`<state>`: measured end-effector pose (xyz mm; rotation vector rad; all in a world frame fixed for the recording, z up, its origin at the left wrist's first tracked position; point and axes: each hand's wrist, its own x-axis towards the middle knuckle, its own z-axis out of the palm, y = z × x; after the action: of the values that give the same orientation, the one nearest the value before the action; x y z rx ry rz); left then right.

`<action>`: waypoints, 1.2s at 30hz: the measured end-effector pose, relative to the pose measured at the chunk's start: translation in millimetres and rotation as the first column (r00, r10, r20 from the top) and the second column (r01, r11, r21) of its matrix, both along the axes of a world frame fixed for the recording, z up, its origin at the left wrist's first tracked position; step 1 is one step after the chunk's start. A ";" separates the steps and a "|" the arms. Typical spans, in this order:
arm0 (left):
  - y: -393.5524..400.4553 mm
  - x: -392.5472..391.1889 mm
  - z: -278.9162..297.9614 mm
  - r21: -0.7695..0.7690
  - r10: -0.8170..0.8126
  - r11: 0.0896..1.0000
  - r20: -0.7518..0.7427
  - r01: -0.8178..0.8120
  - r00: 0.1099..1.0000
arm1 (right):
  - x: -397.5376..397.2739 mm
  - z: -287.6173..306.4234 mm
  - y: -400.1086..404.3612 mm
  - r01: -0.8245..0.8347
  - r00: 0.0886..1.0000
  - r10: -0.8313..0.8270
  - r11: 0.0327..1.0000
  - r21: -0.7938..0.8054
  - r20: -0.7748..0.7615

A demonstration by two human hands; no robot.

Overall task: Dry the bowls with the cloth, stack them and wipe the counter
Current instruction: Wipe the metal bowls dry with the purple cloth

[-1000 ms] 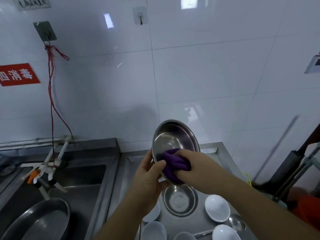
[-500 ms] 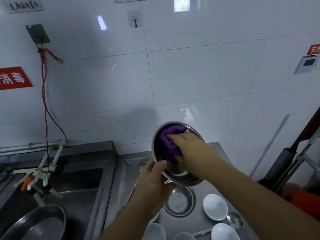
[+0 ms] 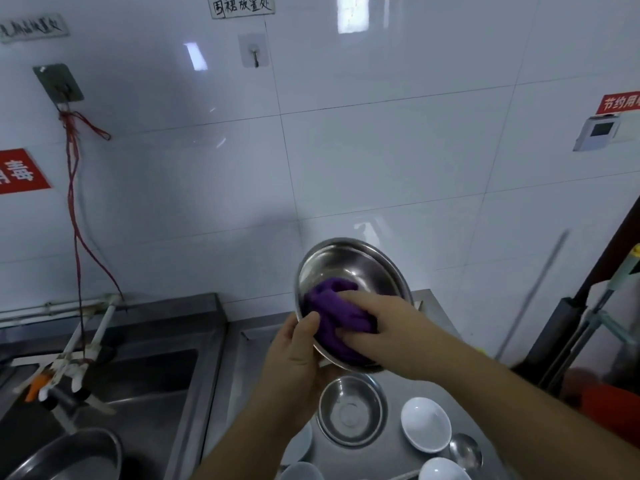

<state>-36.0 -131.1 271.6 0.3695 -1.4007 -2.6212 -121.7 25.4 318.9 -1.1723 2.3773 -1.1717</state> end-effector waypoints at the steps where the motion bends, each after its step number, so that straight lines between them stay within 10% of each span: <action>1: 3.6 0.7 -0.9 0.032 -0.033 0.999 0.024 0.032 0.999 | -0.9 1.0 2.5 -0.054 0.996 0.053 0.998 -0.012 -0.070; 7: 22.3 -2.7 -3.8 0.142 -0.030 0.990 0.047 0.023 0.998 | -32.0 14.0 -15.9 0.006 0.804 0.135 0.972 0.234 -0.580; 15: 29.3 -9.9 3.6 0.026 0.122 0.992 0.011 -0.122 0.992 | -43.3 18.2 -24.4 0.470 0.752 -0.222 0.840 0.270 -0.621; 21: 27.6 -10.8 1.3 -0.177 0.173 0.965 -0.129 -0.194 0.977 | -32.6 20.7 -22.7 0.545 0.814 -0.364 0.748 0.378 -0.453; 29: 22.4 -11.0 -7.9 -0.420 0.090 0.892 -0.200 -0.168 0.976 | -23.1 13.3 -6.8 0.331 0.926 -0.369 0.895 0.298 0.082; 36: 17.6 -8.5 -24.2 -0.643 0.045 0.753 -0.165 -0.142 0.985 | -14.3 -22.4 -9.6 0.455 0.636 -0.315 0.891 -0.012 0.704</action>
<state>-44.5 -113.5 247.5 0.1463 -2.0485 -1.8506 -136.0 15.9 296.5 -0.1345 1.9667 -1.6363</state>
